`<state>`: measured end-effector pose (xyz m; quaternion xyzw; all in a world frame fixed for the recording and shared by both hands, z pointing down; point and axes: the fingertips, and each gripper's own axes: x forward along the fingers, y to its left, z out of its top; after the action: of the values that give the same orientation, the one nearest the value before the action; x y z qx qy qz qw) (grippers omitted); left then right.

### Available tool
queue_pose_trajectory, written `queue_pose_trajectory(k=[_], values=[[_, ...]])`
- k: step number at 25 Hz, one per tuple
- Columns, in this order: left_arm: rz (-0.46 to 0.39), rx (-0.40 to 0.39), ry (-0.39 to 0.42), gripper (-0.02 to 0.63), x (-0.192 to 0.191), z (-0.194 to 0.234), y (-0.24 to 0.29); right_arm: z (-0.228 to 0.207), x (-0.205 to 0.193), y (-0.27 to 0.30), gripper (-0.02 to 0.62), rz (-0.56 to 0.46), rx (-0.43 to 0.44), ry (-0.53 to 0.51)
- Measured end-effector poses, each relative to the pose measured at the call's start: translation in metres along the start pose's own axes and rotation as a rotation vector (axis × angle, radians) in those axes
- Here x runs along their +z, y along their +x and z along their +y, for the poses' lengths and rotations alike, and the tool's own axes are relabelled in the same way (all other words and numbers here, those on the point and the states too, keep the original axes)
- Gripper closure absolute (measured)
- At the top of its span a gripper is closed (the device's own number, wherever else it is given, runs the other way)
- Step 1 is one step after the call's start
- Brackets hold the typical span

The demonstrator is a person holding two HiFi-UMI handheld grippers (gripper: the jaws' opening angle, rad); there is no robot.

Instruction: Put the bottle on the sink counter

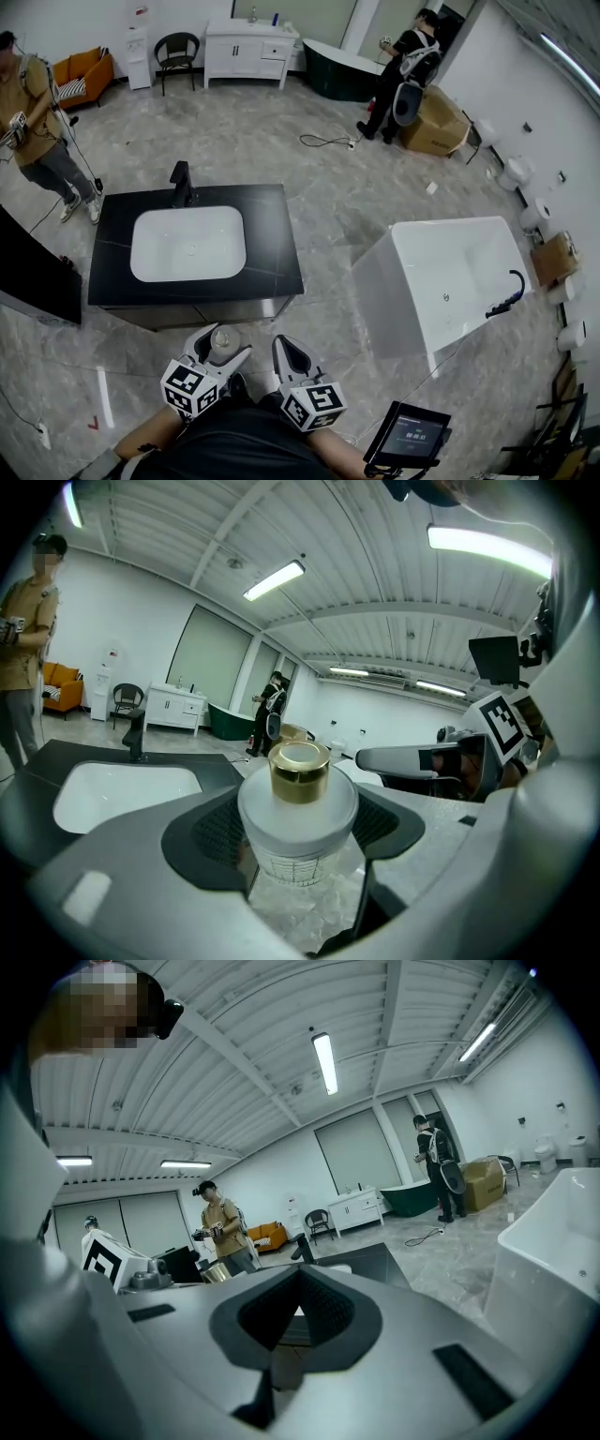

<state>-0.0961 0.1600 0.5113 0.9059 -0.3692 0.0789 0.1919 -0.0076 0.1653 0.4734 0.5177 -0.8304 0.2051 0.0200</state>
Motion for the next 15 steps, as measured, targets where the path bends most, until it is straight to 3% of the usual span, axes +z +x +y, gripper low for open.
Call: queue_pose_trajectory(k=[15], values=[[-0.011,0.013,0.004,0.272,0.009,0.021,0.008,0.0,0.003,0.027,0.6,0.004,0.014,-0.011]])
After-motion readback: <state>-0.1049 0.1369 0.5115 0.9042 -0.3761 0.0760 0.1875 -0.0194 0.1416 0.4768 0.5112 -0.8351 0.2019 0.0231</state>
